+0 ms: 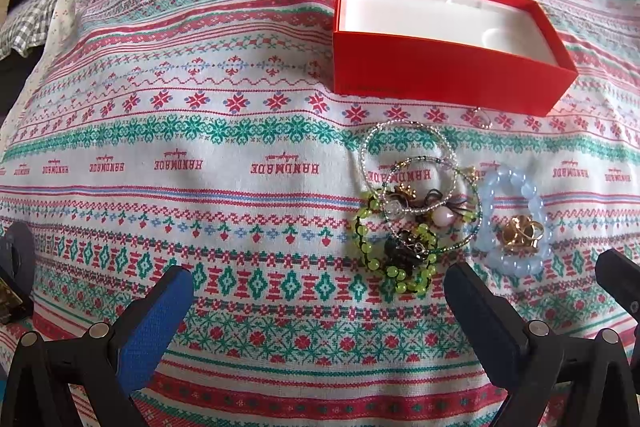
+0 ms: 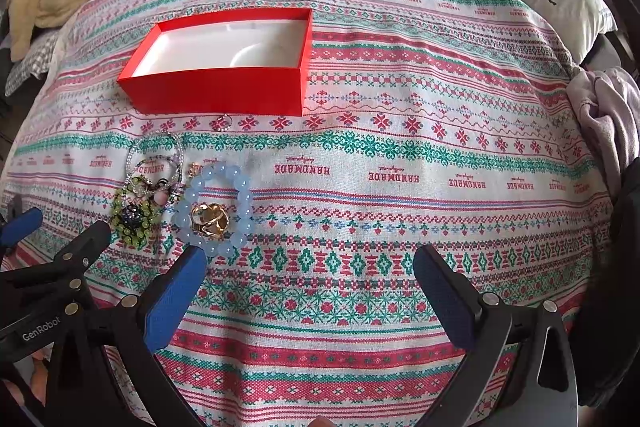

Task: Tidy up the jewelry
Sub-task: 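Move both tools toward the jewelry pile beside the red box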

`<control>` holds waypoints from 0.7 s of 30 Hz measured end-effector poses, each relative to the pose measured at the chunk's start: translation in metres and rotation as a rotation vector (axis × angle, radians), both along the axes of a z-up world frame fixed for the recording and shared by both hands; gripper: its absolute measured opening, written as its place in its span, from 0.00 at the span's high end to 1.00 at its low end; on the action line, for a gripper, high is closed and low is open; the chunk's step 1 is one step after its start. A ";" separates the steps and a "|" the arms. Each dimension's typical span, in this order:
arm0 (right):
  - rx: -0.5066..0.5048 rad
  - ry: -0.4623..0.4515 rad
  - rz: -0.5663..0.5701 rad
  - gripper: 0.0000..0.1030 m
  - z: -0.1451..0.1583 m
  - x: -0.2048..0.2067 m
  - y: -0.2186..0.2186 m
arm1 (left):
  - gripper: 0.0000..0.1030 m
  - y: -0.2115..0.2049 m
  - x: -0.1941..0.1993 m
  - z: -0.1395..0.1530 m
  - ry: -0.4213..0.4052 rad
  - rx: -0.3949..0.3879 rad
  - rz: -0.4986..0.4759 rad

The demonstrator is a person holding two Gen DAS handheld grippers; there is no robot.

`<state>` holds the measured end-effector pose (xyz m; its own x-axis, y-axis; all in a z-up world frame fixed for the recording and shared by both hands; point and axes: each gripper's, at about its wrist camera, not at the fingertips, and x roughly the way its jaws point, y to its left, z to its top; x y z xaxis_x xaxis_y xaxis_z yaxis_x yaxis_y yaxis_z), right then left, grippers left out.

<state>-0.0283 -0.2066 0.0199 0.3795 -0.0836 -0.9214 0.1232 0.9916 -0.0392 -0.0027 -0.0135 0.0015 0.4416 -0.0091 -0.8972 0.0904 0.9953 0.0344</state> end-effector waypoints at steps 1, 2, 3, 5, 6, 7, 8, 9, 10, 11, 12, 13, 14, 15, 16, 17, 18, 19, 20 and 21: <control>0.000 0.001 0.000 0.00 0.000 0.000 0.000 | 0.00 0.000 0.000 0.000 0.000 0.000 0.000; 0.000 0.001 0.000 0.00 0.000 0.000 0.000 | 0.00 0.000 0.000 0.000 -0.001 0.001 0.001; -0.001 0.000 0.000 0.00 0.000 0.000 0.000 | 0.00 0.000 0.000 0.000 -0.002 0.001 0.001; -0.001 0.000 -0.001 0.00 0.000 0.000 0.000 | 0.00 0.001 0.000 0.000 -0.004 0.003 0.000; 0.000 0.000 -0.001 0.00 0.000 0.000 0.000 | 0.00 0.001 0.000 0.000 -0.006 0.004 0.000; 0.000 0.001 0.000 0.00 0.000 0.000 0.000 | 0.00 0.001 -0.001 0.000 -0.007 0.005 0.000; -0.001 0.001 0.000 0.00 0.000 0.000 0.000 | 0.00 0.001 -0.001 0.000 -0.008 0.005 -0.001; -0.002 0.002 -0.001 0.00 0.000 0.000 0.000 | 0.00 0.002 -0.001 0.000 -0.008 0.005 -0.002; -0.002 0.002 -0.002 0.00 0.000 0.000 0.000 | 0.00 0.002 -0.001 0.000 -0.008 0.005 -0.002; -0.002 0.003 -0.004 0.00 0.000 0.000 0.000 | 0.00 0.001 -0.001 0.000 -0.008 0.006 -0.002; -0.001 0.003 -0.006 0.00 -0.001 0.000 0.000 | 0.00 0.002 -0.001 0.000 -0.008 0.006 -0.002; 0.000 0.003 -0.007 0.00 -0.001 0.000 -0.001 | 0.00 0.001 -0.001 0.000 -0.007 0.006 -0.002; -0.001 0.003 -0.008 0.00 -0.001 0.000 -0.001 | 0.00 0.001 -0.001 0.000 -0.008 0.006 -0.002; -0.001 0.003 -0.008 0.00 -0.001 0.000 -0.001 | 0.00 0.001 -0.002 0.000 -0.008 0.007 -0.002; -0.002 0.003 -0.008 0.00 -0.001 0.000 -0.001 | 0.00 0.002 -0.002 0.000 -0.009 0.008 -0.002; -0.002 0.003 -0.008 0.00 -0.001 0.000 -0.001 | 0.00 0.002 -0.002 0.001 -0.009 0.009 -0.002; -0.002 0.004 -0.008 0.00 -0.001 0.000 -0.001 | 0.00 0.002 -0.002 0.001 -0.009 0.009 -0.002; -0.001 0.005 -0.008 0.00 -0.001 0.000 -0.001 | 0.00 0.002 -0.002 0.001 -0.009 0.009 -0.003; -0.001 0.006 -0.008 0.00 -0.001 0.000 -0.001 | 0.00 0.002 -0.002 0.001 -0.009 0.009 -0.004; -0.002 0.006 -0.008 0.00 -0.001 0.000 -0.001 | 0.00 0.002 -0.002 0.001 -0.009 0.010 -0.004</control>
<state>-0.0282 -0.2080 0.0194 0.3728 -0.0882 -0.9237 0.1313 0.9905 -0.0416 -0.0046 -0.0113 0.0024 0.4497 -0.0021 -0.8932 0.0935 0.9946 0.0448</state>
